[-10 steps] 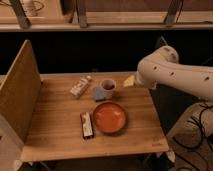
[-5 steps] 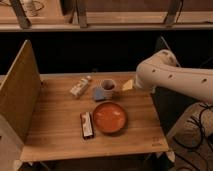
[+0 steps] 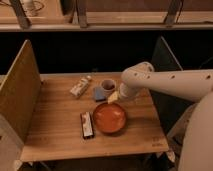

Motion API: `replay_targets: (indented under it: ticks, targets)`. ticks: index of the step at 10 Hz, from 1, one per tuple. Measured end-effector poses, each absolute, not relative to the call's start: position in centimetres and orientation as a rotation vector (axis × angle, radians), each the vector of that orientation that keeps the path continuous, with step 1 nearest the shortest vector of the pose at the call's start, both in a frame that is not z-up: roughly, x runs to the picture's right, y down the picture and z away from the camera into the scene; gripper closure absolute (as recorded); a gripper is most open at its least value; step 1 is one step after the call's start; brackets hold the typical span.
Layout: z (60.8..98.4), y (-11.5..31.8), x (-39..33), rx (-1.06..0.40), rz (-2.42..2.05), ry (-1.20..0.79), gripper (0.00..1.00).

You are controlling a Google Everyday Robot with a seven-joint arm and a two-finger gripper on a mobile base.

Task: Drag the ceramic bowl in a circle

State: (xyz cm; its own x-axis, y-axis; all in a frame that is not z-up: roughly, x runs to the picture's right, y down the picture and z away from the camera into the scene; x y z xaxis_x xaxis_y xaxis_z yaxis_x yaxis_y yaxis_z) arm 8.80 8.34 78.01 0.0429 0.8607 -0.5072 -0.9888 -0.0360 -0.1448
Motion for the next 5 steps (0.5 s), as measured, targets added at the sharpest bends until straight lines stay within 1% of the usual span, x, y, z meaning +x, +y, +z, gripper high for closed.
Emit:
replay_targets:
  ticks: [1, 5]
  targets:
    - [78.46, 9.15, 9.29, -0.549, 1.514, 0.334, 0.20]
    - [78.46, 9.07, 9.34, -0.546, 1.513, 0.334, 0.20]
